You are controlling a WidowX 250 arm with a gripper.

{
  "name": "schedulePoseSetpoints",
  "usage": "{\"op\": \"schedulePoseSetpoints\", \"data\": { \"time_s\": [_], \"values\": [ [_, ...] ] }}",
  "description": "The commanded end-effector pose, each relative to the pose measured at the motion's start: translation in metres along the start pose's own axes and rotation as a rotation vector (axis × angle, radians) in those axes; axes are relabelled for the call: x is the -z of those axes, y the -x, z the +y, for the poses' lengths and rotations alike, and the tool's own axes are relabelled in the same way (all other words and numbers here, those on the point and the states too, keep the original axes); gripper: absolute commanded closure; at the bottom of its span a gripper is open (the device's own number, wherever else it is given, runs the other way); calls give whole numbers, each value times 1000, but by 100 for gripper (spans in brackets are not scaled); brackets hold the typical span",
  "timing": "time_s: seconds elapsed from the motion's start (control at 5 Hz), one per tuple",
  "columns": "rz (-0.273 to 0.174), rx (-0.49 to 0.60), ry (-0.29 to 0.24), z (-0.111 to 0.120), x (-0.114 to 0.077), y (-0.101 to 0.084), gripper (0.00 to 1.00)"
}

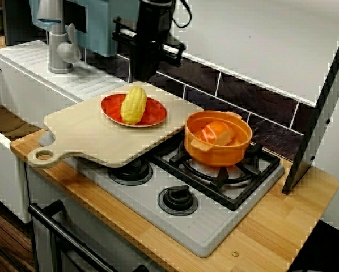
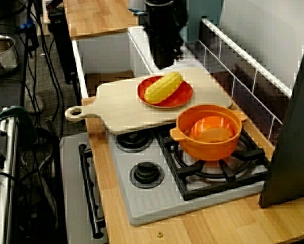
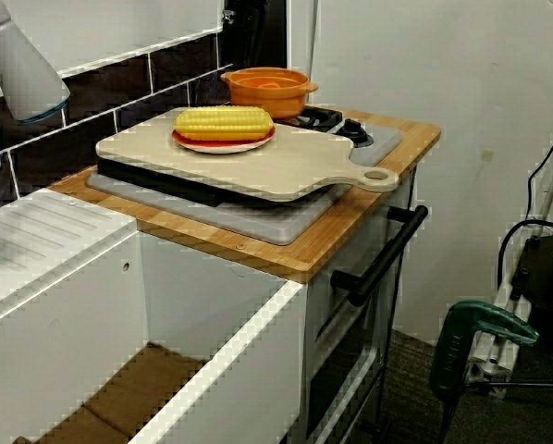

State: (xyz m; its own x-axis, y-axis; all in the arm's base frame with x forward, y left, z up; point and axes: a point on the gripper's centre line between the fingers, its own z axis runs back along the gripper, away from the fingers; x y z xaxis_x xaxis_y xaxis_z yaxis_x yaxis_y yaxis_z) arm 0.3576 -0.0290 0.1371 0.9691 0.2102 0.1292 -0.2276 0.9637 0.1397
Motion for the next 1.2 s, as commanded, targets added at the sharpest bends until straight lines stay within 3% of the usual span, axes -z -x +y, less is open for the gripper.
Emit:
{"op": "schedulePoseSetpoints", "data": {
  "time_s": [0.0, 0.8, 1.0],
  "values": [
    [-69, -62, -45, -6, 2, -12, 100],
    [-31, -172, -22, -9, 25, -20, 100],
    [-36, -198, -37, -14, 30, -19, 100]
  ]
}}
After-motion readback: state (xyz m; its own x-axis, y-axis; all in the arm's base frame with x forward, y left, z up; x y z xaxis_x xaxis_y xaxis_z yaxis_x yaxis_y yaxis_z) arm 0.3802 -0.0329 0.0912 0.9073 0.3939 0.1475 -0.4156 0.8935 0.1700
